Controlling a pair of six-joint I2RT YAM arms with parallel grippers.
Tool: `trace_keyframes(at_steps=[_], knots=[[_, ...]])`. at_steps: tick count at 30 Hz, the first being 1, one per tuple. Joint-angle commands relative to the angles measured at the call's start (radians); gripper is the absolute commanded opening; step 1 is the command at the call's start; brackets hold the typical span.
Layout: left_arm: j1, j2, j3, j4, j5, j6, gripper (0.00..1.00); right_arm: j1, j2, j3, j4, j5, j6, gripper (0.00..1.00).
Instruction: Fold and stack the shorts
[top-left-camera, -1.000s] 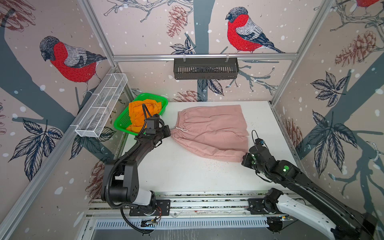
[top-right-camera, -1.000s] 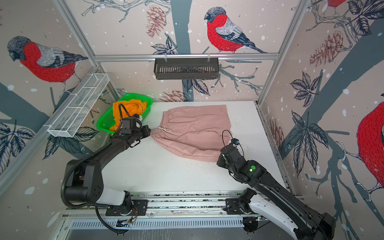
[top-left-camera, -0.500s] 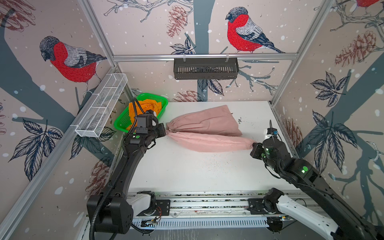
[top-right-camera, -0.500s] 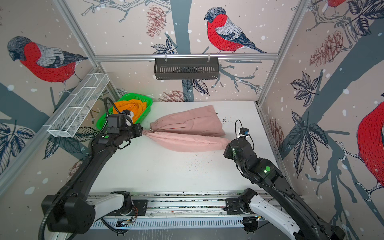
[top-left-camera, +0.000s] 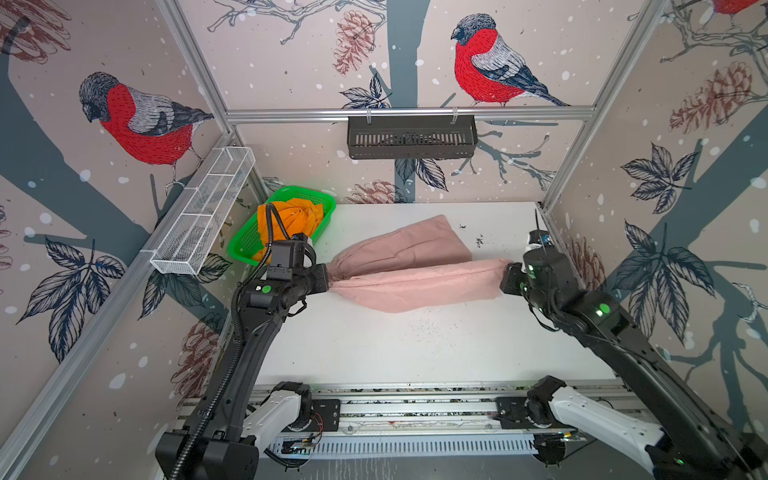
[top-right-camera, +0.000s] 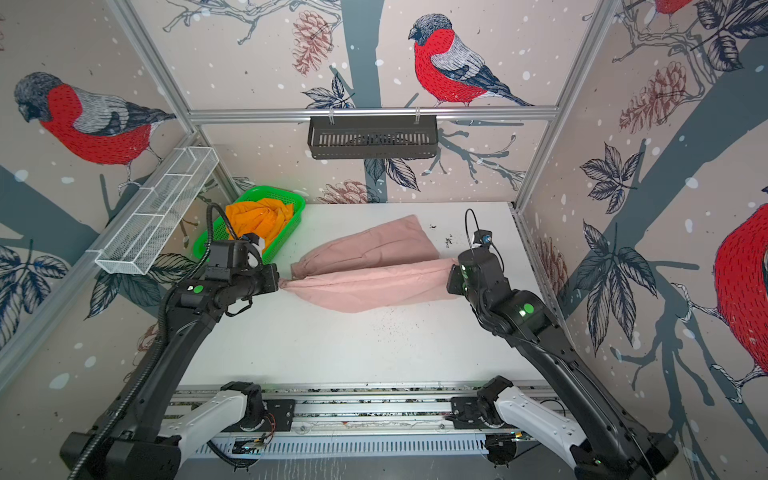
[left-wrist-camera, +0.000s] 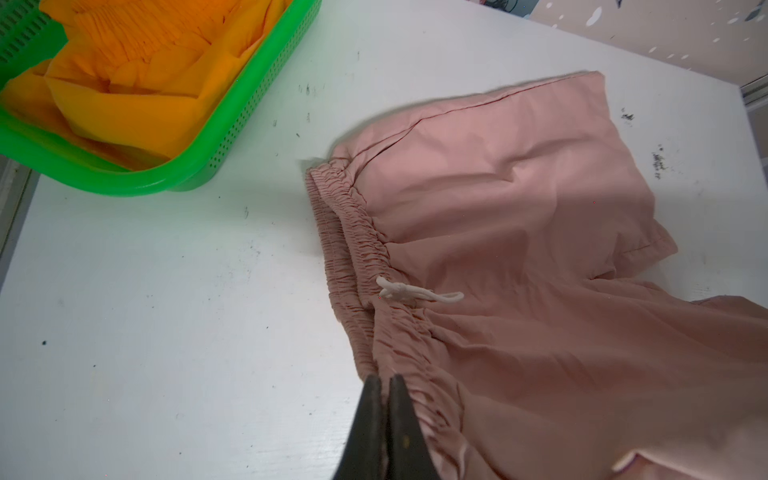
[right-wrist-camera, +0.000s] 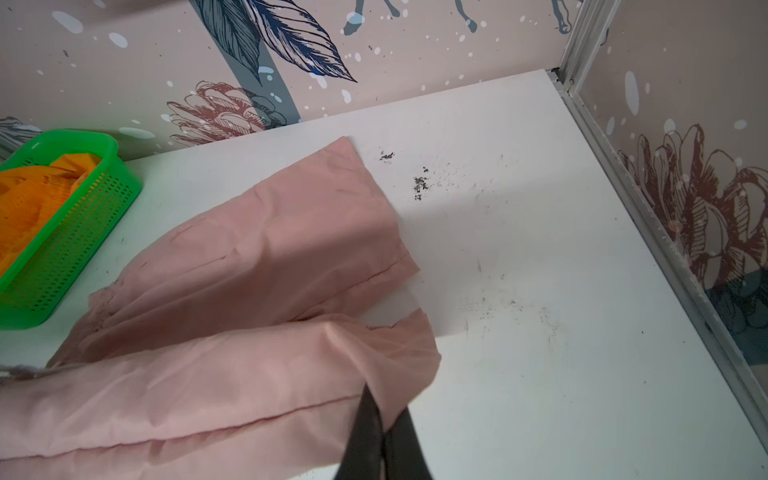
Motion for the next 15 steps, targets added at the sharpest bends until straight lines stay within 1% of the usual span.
trace_keyframes(at_steps=[1,3,6,8,11,15], knots=[[-0.001,0.026,-0.006,-0.017,-0.059,0.019,0.00,-0.075,0.070,0.031,0.153,-0.098,-0.128,0.02],[0.000,0.038,-0.026,0.016,-0.062,0.022,0.00,-0.108,0.122,0.044,0.187,-0.125,-0.159,0.02],[0.000,0.058,-0.045,0.046,-0.055,0.022,0.00,-0.114,0.181,0.057,0.210,-0.143,-0.191,0.01],[0.000,0.068,-0.047,0.044,-0.046,0.020,0.00,-0.114,0.189,0.063,0.193,-0.159,-0.193,0.01],[0.000,0.071,-0.043,0.020,-0.044,0.016,0.00,-0.111,0.152,0.051,0.145,-0.159,-0.173,0.01],[-0.017,0.035,-0.043,0.001,-0.043,0.006,0.00,-0.091,0.032,-0.011,0.111,-0.150,-0.148,0.01]])
